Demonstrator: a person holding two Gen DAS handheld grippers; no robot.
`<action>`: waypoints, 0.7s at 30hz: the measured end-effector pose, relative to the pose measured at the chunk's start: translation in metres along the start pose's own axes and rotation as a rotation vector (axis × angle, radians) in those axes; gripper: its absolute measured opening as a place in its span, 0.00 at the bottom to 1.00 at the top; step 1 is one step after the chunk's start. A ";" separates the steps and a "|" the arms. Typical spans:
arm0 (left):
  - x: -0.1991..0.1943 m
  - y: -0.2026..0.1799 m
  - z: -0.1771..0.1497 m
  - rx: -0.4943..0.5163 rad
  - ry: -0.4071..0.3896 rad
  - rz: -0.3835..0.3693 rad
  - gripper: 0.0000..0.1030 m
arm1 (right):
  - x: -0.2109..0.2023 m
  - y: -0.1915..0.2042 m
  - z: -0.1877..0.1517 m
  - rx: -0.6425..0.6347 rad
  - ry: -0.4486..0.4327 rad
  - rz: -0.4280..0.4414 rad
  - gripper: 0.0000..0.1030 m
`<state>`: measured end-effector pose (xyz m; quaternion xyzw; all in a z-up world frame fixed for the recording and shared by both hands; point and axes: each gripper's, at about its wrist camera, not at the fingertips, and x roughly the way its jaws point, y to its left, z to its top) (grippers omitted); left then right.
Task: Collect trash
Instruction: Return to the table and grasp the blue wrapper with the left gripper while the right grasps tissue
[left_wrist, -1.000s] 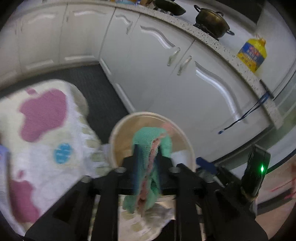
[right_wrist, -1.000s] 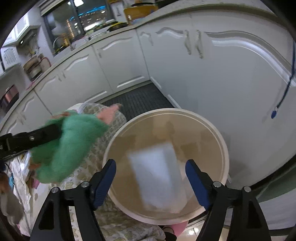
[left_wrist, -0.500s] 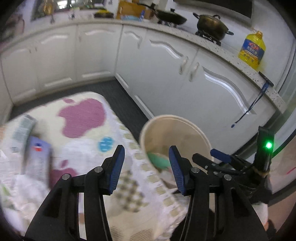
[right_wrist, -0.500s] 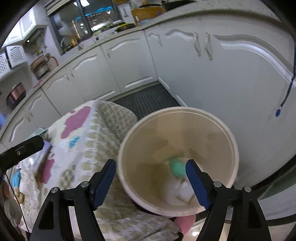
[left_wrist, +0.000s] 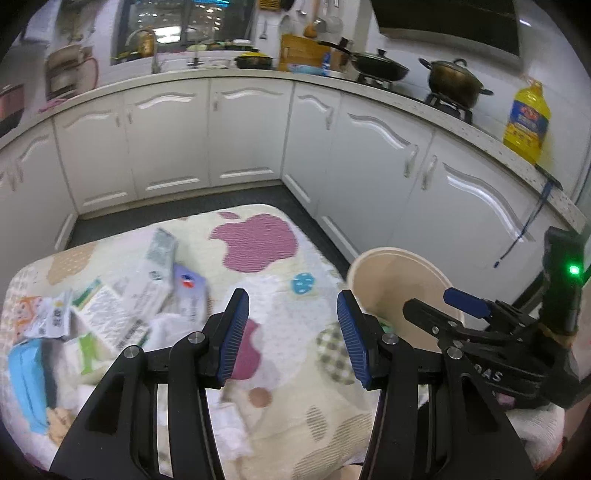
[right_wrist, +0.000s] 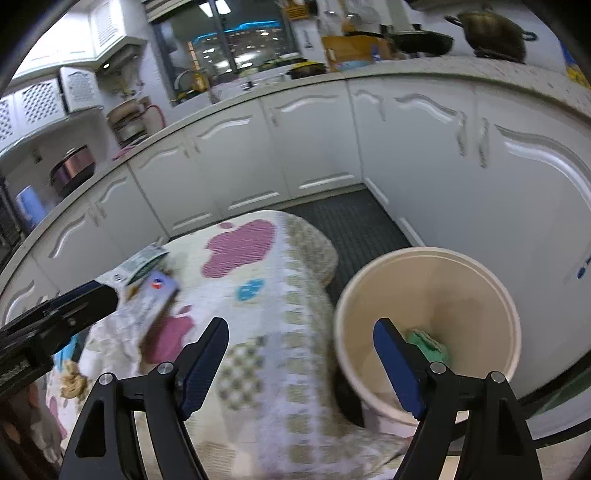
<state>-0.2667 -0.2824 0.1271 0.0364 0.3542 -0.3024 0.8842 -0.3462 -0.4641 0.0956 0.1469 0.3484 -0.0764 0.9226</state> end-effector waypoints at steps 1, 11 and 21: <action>-0.003 0.004 -0.001 -0.004 -0.005 0.010 0.47 | 0.000 0.007 -0.001 -0.011 0.000 0.011 0.76; -0.029 0.048 -0.016 -0.056 -0.016 0.063 0.47 | -0.003 0.070 0.000 -0.102 -0.006 0.099 0.77; -0.077 0.135 -0.049 -0.162 0.015 0.124 0.50 | 0.012 0.122 -0.002 -0.176 0.038 0.202 0.80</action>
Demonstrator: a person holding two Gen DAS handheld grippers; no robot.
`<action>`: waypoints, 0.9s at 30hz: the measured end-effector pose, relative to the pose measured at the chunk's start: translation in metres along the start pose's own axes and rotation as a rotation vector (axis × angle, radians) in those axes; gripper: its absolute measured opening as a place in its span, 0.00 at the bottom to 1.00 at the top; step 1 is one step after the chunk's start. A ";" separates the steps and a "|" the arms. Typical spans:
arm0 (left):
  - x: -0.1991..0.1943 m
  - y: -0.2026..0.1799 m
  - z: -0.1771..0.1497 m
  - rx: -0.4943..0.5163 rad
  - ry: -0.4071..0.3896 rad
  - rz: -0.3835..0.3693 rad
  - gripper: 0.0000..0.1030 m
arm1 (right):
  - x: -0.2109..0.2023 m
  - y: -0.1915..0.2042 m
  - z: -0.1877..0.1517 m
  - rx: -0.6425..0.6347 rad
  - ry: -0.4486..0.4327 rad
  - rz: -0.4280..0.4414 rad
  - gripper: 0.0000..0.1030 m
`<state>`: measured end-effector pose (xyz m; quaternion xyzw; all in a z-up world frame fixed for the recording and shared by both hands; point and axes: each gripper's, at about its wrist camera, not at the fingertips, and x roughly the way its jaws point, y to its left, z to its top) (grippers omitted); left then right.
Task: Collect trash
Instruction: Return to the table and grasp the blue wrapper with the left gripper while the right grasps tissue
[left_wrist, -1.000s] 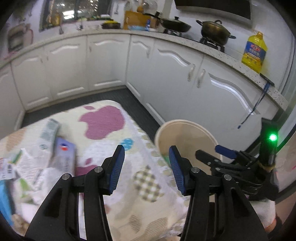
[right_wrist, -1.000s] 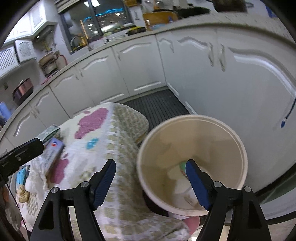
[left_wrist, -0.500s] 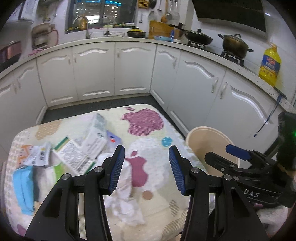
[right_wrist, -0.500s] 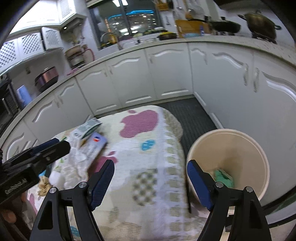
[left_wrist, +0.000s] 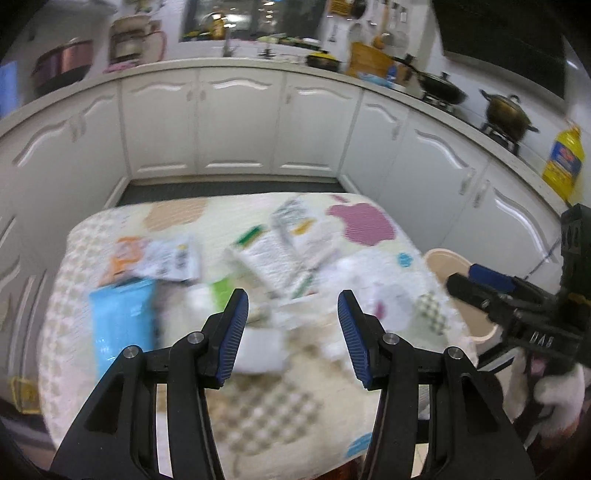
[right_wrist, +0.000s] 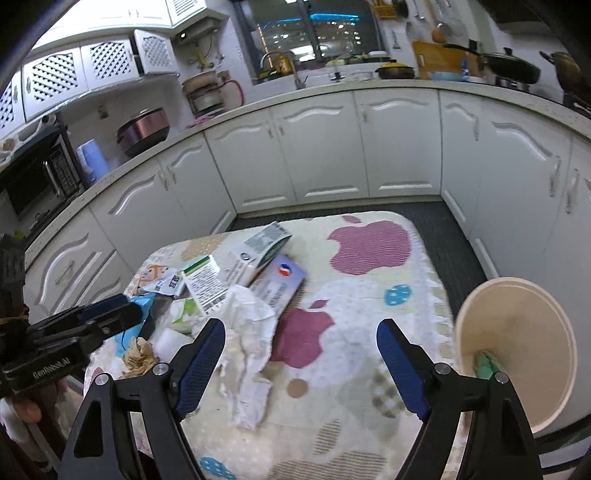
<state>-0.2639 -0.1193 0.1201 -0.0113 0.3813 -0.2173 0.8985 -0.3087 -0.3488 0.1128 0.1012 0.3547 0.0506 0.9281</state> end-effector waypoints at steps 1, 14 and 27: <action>-0.003 0.011 -0.002 -0.012 0.003 0.010 0.53 | 0.005 0.005 0.001 -0.006 0.009 0.008 0.80; -0.015 0.117 -0.026 -0.183 0.040 0.068 0.54 | 0.045 0.034 0.000 -0.045 0.098 0.072 0.80; 0.026 0.142 -0.026 -0.226 0.127 0.059 0.54 | 0.063 0.043 -0.005 -0.058 0.134 0.086 0.80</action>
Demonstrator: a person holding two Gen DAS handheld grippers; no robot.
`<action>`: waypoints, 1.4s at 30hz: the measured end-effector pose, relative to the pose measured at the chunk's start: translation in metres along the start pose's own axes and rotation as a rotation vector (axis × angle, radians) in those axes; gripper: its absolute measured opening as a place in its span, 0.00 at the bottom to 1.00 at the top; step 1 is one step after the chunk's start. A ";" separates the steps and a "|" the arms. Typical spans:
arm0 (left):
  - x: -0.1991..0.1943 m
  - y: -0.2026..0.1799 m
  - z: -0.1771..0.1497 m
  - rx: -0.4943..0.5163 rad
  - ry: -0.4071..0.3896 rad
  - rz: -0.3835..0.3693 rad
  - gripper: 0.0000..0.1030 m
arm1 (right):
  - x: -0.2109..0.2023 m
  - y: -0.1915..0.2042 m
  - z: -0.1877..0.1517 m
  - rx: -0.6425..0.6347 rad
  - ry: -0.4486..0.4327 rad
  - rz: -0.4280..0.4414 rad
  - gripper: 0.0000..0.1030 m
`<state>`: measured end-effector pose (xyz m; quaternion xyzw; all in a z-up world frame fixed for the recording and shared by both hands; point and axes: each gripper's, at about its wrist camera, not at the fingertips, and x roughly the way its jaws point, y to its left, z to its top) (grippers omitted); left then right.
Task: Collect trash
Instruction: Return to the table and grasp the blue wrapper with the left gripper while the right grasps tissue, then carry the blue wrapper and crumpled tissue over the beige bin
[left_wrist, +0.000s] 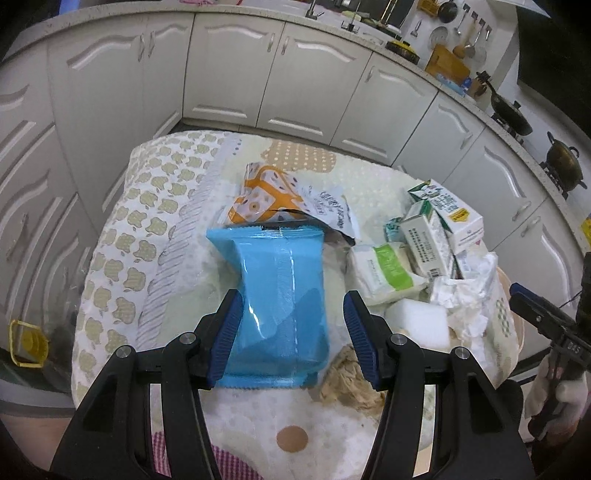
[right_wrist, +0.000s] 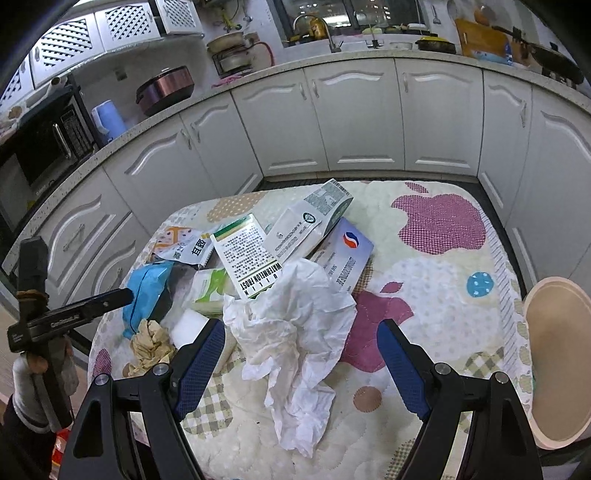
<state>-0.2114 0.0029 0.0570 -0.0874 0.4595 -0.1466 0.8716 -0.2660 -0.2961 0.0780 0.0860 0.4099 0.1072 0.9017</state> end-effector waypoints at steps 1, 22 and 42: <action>0.003 0.001 0.001 -0.002 0.003 0.005 0.54 | 0.002 -0.001 0.000 0.004 0.003 0.000 0.80; 0.033 0.009 0.002 0.054 0.038 -0.020 0.33 | 0.036 -0.002 0.000 0.075 0.035 0.074 0.20; -0.063 -0.024 0.008 0.097 -0.148 -0.053 0.30 | -0.050 0.017 0.002 -0.025 -0.104 0.154 0.07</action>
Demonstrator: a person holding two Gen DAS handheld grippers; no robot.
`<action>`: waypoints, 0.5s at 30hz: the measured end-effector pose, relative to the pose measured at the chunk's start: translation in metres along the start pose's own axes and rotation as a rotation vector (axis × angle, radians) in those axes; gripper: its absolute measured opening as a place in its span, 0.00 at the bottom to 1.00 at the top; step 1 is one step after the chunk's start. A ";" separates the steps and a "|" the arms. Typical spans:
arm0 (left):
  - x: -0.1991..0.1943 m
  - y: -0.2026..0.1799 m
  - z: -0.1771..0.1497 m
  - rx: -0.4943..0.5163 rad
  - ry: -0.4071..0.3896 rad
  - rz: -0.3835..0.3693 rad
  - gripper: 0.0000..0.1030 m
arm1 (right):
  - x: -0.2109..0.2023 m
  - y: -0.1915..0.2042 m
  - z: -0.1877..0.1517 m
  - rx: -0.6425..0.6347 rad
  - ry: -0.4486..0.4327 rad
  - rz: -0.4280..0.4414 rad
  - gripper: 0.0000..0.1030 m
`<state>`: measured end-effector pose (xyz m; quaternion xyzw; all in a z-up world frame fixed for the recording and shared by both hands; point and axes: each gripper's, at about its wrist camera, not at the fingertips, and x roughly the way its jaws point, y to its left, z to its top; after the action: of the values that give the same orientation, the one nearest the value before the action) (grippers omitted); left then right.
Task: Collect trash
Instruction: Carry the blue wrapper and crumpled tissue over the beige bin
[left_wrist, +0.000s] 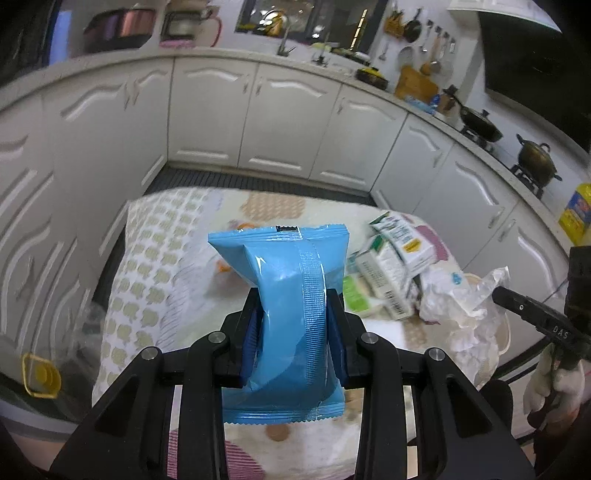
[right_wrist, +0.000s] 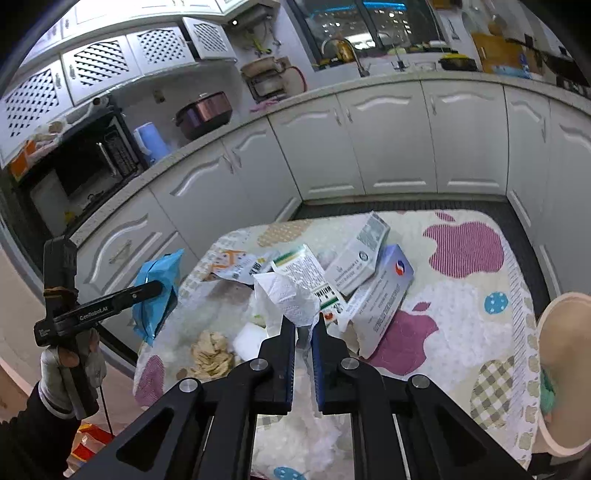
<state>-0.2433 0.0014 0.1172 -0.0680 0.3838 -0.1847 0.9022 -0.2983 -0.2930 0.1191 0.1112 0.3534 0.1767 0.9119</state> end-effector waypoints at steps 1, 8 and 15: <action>0.000 -0.006 0.002 0.010 -0.004 0.001 0.30 | -0.004 0.001 0.001 -0.003 -0.008 0.006 0.07; 0.005 -0.037 0.006 0.040 -0.015 -0.008 0.30 | -0.024 -0.003 0.004 -0.014 -0.040 0.008 0.07; 0.012 -0.076 0.008 0.078 -0.033 -0.038 0.30 | -0.041 -0.013 0.005 -0.020 -0.068 0.000 0.07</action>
<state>-0.2509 -0.0738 0.1350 -0.0431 0.3598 -0.2155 0.9068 -0.3198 -0.3216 0.1429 0.1078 0.3203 0.1763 0.9245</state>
